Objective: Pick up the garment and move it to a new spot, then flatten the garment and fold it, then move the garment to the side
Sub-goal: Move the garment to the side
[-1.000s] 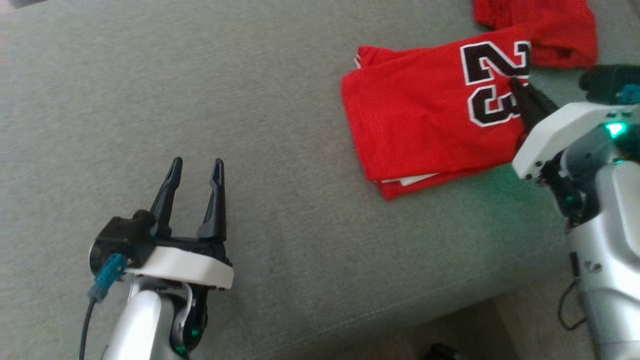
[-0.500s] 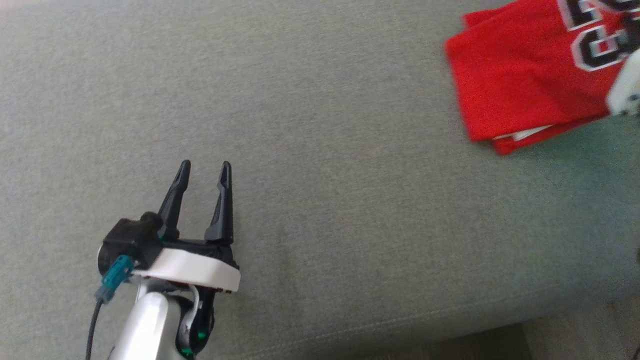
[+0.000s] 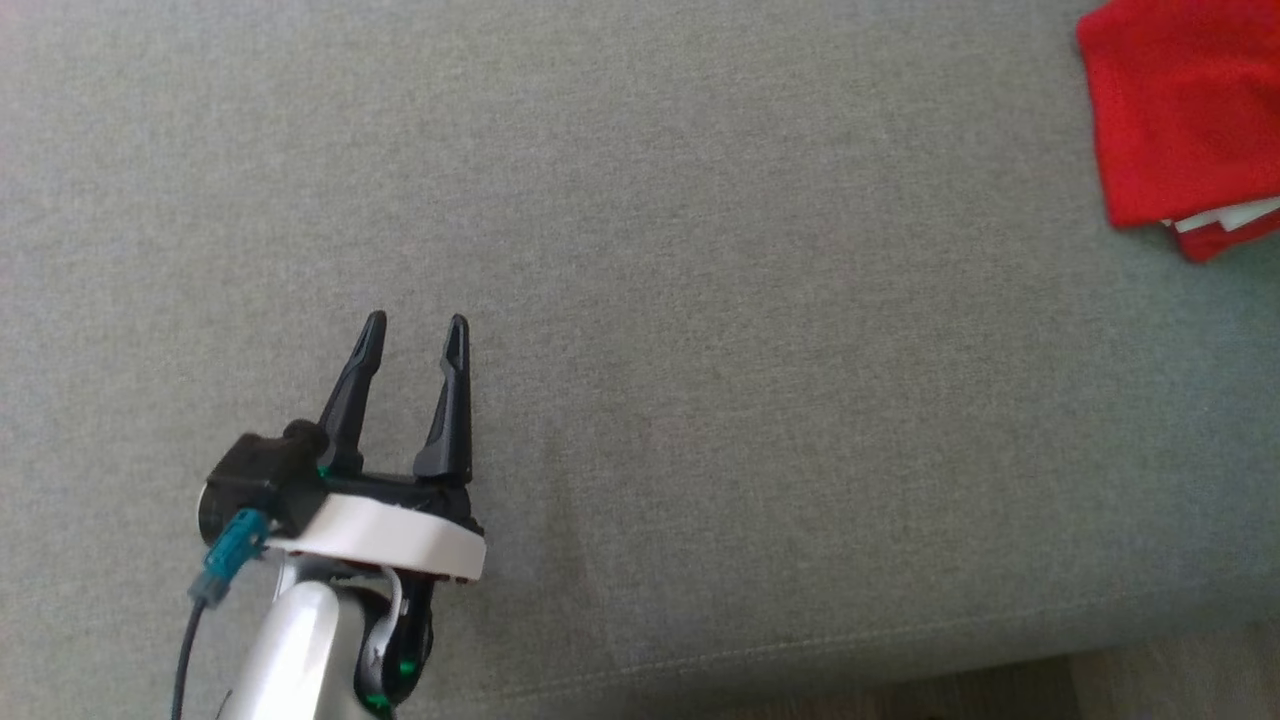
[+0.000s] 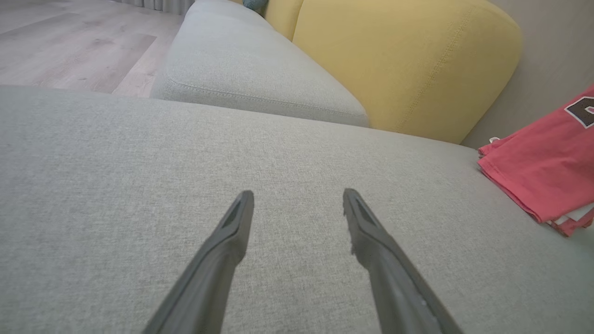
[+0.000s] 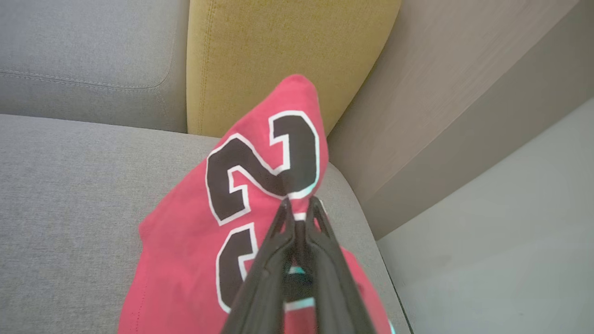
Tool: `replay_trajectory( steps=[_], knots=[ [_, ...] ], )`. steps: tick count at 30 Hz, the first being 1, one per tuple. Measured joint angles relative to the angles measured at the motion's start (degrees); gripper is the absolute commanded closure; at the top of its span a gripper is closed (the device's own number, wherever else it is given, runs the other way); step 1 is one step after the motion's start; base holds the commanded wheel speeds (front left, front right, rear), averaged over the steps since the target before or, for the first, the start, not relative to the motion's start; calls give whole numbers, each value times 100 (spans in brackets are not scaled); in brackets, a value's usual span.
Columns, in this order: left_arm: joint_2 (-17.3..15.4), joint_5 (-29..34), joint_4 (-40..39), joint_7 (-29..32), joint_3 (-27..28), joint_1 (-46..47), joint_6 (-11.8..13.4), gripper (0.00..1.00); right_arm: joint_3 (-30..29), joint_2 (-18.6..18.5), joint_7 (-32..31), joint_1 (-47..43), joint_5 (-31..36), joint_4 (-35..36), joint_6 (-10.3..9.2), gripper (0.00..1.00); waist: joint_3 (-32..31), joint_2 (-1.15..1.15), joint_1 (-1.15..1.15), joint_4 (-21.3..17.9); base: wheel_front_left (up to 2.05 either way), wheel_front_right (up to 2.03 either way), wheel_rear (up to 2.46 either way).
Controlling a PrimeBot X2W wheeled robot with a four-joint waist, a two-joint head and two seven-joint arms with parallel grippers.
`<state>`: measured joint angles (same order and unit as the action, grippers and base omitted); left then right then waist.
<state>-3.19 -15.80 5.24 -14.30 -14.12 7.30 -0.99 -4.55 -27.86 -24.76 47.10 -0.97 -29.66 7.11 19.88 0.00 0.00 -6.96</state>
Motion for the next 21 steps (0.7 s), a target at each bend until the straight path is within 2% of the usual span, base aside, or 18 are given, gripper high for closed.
replay_trajectory(
  steps=[16,17,18,19,21],
  knots=[
    [8,22,2,0,18,34,-11,0,-415,26,536,210,1428,-474,0,100,228,0,0,17,0,0,0],
    [8,31,7,0,18,35,-11,0,-479,51,583,244,1505,-485,1,93,232,0,0,12,0,0,0],
    [8,59,14,0,18,37,-14,0,-568,123,646,297,1619,-521,1,7,235,0,0,4,0,0,0],
    [9,59,23,0,19,40,-44,0,-593,180,670,297,1669,-539,1,0,234,0,0,-2,0,0,0],
    [9,59,41,0,20,46,-55,0,-636,282,680,296,1755,-598,1,0,230,0,0,-12,0,0,0]
  ],
)
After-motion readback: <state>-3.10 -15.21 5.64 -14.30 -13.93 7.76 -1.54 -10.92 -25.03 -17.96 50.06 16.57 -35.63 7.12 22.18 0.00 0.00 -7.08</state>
